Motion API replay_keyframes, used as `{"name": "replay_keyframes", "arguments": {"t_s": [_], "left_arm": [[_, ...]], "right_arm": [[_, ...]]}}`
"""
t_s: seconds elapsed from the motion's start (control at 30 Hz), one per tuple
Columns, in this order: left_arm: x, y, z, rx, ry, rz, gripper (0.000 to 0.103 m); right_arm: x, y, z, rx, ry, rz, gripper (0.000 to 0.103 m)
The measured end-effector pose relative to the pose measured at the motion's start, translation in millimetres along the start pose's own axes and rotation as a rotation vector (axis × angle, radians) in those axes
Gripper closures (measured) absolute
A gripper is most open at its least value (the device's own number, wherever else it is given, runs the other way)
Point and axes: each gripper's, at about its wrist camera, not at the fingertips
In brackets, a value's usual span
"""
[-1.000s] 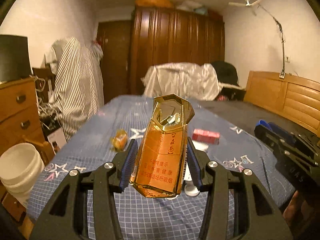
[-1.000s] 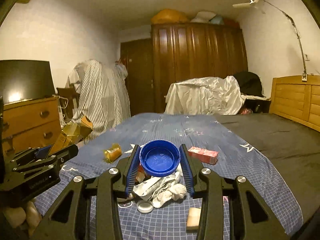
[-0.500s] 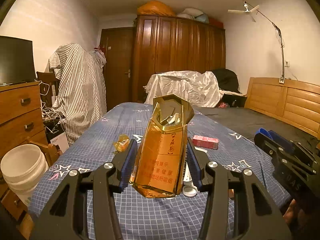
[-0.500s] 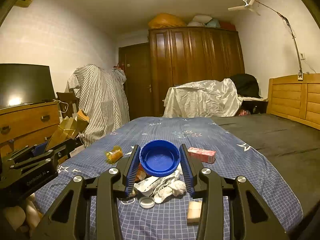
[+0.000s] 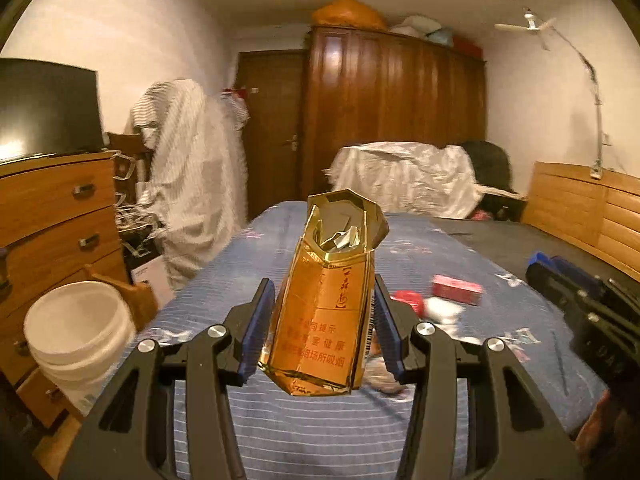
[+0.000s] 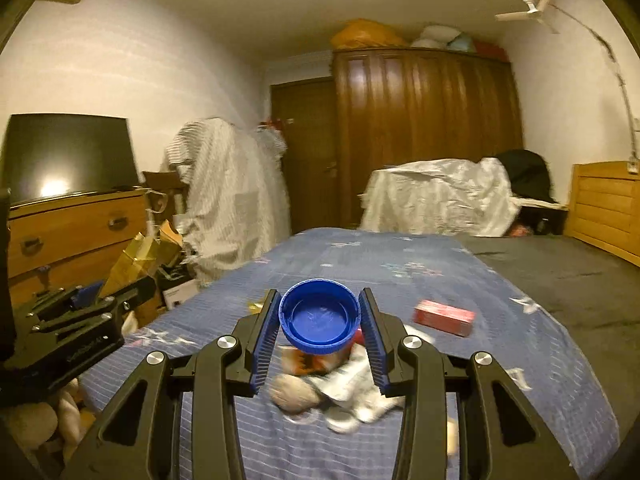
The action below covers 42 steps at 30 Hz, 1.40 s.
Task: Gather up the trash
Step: 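Lift the cigarette pack and bottle cap and carry them over the bucket, then open the left tool releasing the pack while the right tool releases the cap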
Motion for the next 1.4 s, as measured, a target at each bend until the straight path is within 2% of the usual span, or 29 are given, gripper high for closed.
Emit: {"name": "replay_keyframes", "arguments": {"t_s": [0.17, 0.47, 0.6, 0.8, 1.03, 1.3, 1.4], "left_arm": [[-4.8, 0.6, 51.6, 0.031, 0.106, 0.019, 0.056], [-0.6, -1.6, 168.1, 0.132, 0.311, 0.065, 0.056], [-0.1, -8.4, 212.5, 0.173, 0.369, 0.107, 0.056], [-8.0, -22.6, 272.2, 0.214, 0.428, 0.18, 0.056], [-25.6, -37.0, 331.8, 0.266, 0.432, 0.27, 0.056], [-63.5, -67.0, 365.9, 0.319, 0.366, 0.428, 0.056], [-77.3, -83.4, 377.6, 0.337, 0.341, 0.491, 0.056]], "right_arm": [[-36.8, 13.0, 48.0, 0.012, 0.109, 0.048, 0.062], [-108.0, 24.7, 170.1, 0.086, 0.327, 0.151, 0.062], [-142.0, 23.7, 235.3, 0.13, 0.412, 0.201, 0.062], [-195.4, 22.1, 326.3, 0.197, 0.493, 0.282, 0.062], [-262.2, 0.8, 415.5, 0.277, 0.547, 0.423, 0.062], [-340.0, -48.5, 469.1, 0.337, 0.555, 0.679, 0.062], [-360.0, -67.0, 474.8, 0.349, 0.554, 0.775, 0.062]]}}
Point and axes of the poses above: each gripper's, at about its wrist camera, not at the fingertips, and x roughly against the way its jaws point, z to its left, y to its top, and after that the axes turned 13 degrees about -x, right-handed
